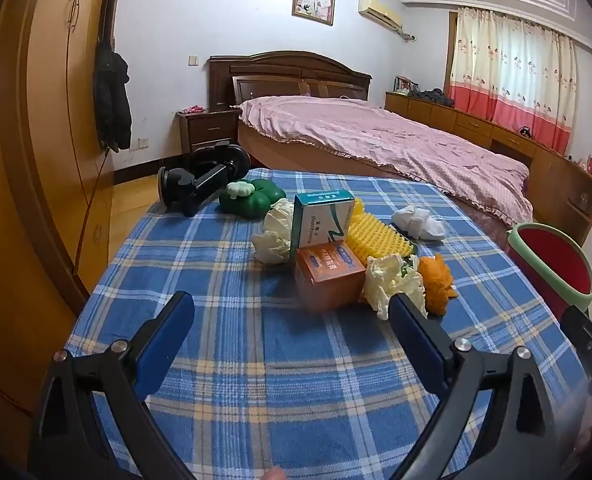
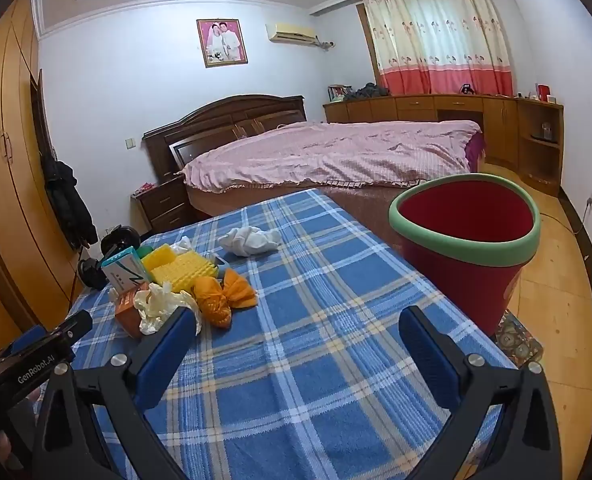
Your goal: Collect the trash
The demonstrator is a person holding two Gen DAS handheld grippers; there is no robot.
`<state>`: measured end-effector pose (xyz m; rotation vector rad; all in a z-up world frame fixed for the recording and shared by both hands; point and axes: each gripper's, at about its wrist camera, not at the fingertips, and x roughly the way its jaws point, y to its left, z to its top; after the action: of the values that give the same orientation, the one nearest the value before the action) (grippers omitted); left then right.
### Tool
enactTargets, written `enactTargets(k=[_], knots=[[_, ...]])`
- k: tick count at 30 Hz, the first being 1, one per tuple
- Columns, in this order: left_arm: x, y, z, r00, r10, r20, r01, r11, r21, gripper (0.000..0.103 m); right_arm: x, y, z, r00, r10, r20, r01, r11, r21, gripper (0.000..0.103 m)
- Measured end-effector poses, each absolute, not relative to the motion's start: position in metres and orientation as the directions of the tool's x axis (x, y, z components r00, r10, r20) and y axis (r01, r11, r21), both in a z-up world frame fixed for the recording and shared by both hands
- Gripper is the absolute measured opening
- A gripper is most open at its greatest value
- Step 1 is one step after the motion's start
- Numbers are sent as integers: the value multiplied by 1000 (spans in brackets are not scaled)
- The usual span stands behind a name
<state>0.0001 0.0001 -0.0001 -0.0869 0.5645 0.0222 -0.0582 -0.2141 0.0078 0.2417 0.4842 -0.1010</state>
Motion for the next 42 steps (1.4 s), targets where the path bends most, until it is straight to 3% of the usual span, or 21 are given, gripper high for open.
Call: enactTargets(k=[42], knots=[[1, 0, 0, 837, -2, -547, -47, 996, -75, 97, -60, -218, 5, 874, -37, -485, 162, 962, 220, 103]])
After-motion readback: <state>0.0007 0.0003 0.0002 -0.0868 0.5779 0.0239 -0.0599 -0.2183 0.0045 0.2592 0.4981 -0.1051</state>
